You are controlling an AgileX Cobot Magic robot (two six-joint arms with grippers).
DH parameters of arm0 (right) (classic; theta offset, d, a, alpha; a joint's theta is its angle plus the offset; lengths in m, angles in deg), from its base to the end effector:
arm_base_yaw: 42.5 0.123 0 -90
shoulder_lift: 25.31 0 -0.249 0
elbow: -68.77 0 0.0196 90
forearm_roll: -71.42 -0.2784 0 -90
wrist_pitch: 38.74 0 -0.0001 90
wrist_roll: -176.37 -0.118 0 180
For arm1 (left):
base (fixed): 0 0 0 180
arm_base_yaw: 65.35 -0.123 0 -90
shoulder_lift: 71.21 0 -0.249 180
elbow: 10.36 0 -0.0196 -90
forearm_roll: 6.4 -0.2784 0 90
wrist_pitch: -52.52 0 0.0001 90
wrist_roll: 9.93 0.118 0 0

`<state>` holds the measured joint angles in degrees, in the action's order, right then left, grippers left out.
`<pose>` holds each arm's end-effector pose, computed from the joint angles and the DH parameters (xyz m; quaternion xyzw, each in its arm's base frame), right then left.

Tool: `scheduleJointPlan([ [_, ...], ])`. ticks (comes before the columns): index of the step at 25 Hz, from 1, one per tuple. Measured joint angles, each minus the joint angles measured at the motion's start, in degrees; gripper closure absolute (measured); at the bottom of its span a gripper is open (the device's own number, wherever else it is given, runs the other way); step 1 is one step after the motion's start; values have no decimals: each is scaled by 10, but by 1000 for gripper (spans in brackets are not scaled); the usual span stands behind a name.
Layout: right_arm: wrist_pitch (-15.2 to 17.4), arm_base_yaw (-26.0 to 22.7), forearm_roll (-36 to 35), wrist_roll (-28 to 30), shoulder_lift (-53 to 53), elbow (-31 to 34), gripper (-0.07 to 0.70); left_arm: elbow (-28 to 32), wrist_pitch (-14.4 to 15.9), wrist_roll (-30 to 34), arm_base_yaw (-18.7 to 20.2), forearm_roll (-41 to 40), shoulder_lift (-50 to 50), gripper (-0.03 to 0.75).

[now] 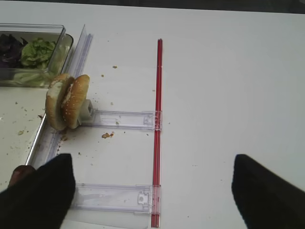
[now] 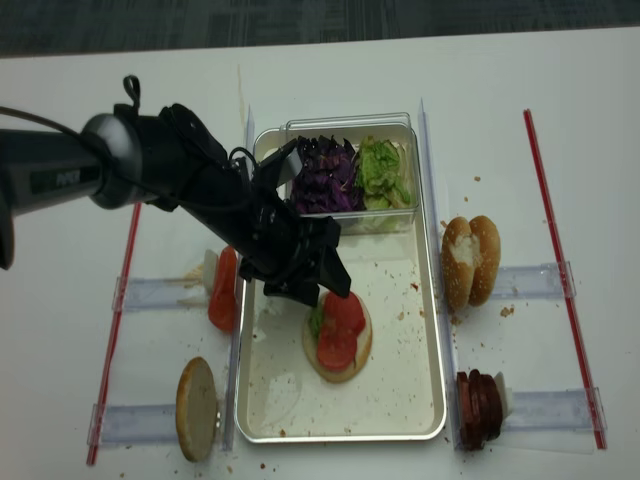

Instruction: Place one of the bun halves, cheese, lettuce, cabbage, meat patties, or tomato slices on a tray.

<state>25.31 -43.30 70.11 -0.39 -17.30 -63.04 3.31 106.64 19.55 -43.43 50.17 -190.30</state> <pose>0.0758 0.0014 0.2693 -0.0192 0.8668 -0.0062 0.4982 0.2983 -0.2061 0.0804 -0.1106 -0.9223 0.3693 0.0286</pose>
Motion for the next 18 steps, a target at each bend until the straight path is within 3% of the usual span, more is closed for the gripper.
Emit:
scheduleJointPlan([
  [8, 0, 0, 0, 0, 0, 0, -59, -5, 11, 8, -1, -6, 31, 279],
  [18, 0, 0, 0, 0, 0, 0, -59, -19, 33, 5, -1, -9, 165, 279],
])
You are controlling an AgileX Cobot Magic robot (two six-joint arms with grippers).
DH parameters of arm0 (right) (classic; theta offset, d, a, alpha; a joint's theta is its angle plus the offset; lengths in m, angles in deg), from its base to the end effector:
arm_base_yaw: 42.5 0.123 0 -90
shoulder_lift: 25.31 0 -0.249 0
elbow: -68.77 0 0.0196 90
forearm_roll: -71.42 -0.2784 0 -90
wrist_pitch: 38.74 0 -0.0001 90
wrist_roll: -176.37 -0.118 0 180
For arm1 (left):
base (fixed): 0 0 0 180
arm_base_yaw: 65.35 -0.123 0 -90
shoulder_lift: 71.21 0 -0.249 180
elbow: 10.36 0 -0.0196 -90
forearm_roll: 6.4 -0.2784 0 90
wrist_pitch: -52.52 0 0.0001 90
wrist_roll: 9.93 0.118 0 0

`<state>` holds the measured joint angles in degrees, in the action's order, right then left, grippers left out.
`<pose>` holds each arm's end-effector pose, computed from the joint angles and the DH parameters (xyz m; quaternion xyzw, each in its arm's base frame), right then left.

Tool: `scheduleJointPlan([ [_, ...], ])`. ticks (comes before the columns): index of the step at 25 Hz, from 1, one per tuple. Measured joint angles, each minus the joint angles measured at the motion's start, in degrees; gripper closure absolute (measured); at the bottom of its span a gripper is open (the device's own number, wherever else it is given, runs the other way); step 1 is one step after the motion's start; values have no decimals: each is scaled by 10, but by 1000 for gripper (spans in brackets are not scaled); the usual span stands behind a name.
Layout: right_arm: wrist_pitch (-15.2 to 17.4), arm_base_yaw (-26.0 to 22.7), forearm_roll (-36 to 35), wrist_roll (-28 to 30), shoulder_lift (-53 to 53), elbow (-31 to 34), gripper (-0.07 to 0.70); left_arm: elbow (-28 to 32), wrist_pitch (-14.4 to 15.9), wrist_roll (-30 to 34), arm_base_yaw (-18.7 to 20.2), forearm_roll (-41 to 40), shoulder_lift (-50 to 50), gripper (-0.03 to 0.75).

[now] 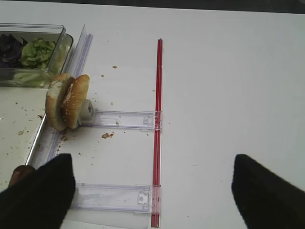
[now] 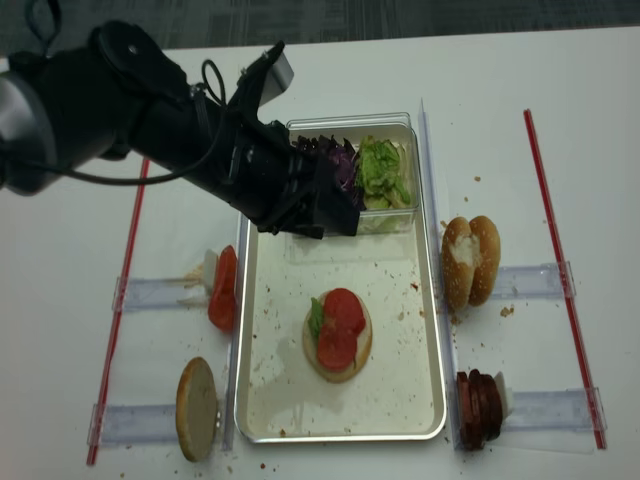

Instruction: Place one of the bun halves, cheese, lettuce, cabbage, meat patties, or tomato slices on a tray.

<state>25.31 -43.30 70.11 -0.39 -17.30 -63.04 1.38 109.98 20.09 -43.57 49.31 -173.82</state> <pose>0.0758 0.0014 0.2693 -0.0192 0.8668 -0.0062 0.4982 0.2952 -0.2065 0.1918 0.1850 0.8905 -0.4052 0.0925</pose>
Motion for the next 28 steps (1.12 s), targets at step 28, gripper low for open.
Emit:
scheduleJointPlan([
  [28, 0, 0, 0, 1, 0, 0, -59, -1, 35, -259, 0, -557, 39, 279],
])
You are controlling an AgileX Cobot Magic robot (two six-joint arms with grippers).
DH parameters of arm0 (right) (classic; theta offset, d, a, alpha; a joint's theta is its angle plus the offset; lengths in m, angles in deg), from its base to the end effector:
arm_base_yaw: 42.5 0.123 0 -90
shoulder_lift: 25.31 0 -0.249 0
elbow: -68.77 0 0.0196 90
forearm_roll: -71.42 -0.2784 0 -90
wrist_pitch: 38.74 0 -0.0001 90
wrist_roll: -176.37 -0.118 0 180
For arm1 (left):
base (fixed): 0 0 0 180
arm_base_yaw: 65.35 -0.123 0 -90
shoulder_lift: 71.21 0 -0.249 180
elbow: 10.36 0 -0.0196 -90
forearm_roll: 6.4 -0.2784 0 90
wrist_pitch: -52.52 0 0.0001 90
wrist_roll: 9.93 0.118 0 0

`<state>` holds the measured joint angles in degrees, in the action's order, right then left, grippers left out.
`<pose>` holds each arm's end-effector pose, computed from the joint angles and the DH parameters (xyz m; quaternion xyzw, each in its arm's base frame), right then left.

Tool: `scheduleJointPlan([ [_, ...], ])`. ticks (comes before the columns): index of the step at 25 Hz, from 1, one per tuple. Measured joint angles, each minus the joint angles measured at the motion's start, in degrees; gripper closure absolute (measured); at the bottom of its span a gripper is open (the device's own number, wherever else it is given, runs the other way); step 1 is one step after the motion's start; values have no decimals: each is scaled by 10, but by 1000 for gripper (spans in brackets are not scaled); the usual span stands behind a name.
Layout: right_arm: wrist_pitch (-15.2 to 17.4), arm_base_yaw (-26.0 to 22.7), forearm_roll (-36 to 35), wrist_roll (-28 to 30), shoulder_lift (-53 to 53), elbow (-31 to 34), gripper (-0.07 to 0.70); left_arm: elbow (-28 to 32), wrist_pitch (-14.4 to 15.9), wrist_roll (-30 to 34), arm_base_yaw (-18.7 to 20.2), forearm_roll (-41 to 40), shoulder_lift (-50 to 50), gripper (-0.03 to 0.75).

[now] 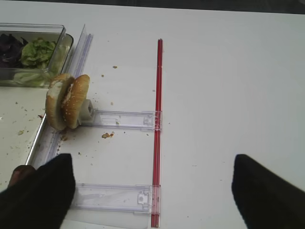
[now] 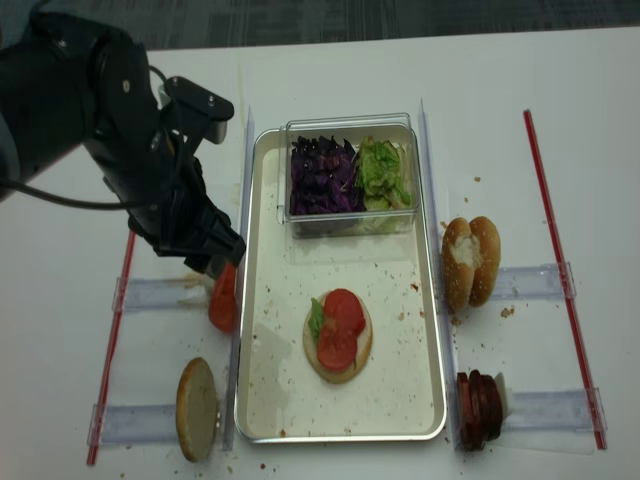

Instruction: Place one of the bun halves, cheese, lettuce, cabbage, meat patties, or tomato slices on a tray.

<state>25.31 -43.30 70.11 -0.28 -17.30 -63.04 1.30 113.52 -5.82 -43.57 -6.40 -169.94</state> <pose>0.0758 0.0014 0.2693 -0.0201 0.8668 -0.0066 0.4982 0.3001 -0.1199 0.1738 0.2234 0.9718 -0.0115 0.0742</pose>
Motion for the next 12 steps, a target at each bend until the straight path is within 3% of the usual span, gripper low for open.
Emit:
scheduleJointPlan([
  [7, 0, 0, 0, 0, 0, 0, -59, 0, -1, -17, -19, 7, 0, 277],
  [12, 1, 0, 0, 0, 0, 0, -59, 0, -4, -35, -125, 9, 0, 277],
])
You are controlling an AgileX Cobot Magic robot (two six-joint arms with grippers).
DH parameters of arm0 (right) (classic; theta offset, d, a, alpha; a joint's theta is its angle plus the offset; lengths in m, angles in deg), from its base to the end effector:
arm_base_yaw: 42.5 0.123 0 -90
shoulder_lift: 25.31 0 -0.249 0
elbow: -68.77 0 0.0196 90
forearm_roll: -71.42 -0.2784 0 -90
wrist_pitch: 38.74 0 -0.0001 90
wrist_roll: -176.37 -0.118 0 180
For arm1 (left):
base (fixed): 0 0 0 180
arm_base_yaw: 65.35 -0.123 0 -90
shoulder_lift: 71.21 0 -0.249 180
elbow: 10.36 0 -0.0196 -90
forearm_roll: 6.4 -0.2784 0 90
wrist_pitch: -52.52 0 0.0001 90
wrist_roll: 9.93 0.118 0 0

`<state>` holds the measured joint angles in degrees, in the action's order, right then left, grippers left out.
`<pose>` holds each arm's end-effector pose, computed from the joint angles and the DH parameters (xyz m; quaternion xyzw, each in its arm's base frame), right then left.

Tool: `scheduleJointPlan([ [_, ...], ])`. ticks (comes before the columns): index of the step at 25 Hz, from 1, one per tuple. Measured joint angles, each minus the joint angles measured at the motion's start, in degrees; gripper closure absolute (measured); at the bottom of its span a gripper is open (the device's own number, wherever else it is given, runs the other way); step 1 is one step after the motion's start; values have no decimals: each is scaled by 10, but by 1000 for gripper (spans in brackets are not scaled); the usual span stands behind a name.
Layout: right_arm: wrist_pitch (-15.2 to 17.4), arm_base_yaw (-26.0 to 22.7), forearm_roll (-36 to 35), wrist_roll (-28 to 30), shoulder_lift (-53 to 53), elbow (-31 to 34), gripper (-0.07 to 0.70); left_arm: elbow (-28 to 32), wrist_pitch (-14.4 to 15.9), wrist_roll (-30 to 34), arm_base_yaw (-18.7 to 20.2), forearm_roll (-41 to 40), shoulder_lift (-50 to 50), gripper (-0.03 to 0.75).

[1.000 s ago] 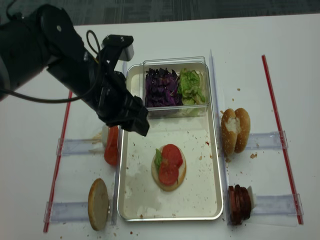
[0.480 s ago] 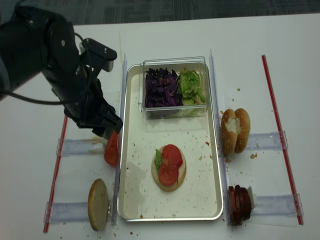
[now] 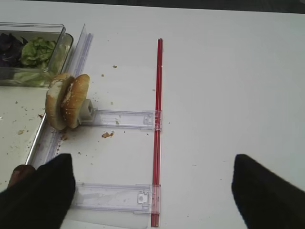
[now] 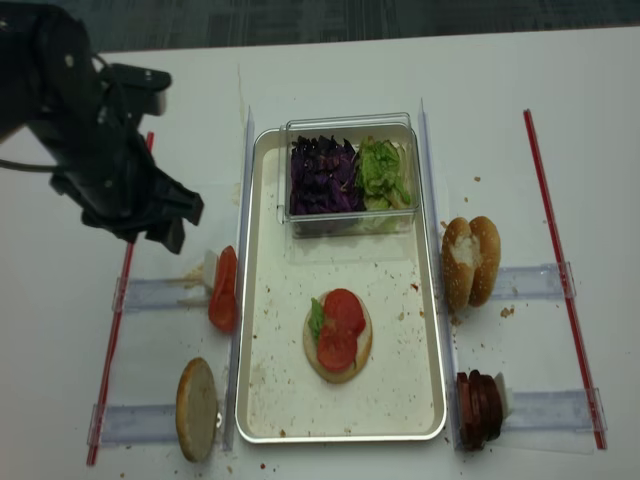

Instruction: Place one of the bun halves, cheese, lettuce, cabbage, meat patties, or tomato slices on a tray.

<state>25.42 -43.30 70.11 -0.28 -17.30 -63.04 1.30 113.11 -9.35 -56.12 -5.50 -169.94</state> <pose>0.0757 0.0014 0.2692 -0.0201 0.8673 -0.0066 0.4973 0.3195 -0.0536 0.1739 0.0819 0.9935 -0.0130 0.0779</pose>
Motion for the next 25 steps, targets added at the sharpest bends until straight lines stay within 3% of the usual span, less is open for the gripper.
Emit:
scheduleJointPlan([
  [3, 0, 0, 0, 0, 0, 0, -59, 0, 2, -6, -70, -2, 0, 276],
  [7, 0, 0, 0, 0, 0, 0, -59, 0, 7, -2, -120, -9, 0, 250],
  [14, 0, 0, 0, 0, 0, 0, -60, 0, 8, 9, -123, 9, 0, 73],
  [25, 0, 0, 0, 0, 0, 0, -60, 16, 49, 13, -123, 9, 16, 48],
])
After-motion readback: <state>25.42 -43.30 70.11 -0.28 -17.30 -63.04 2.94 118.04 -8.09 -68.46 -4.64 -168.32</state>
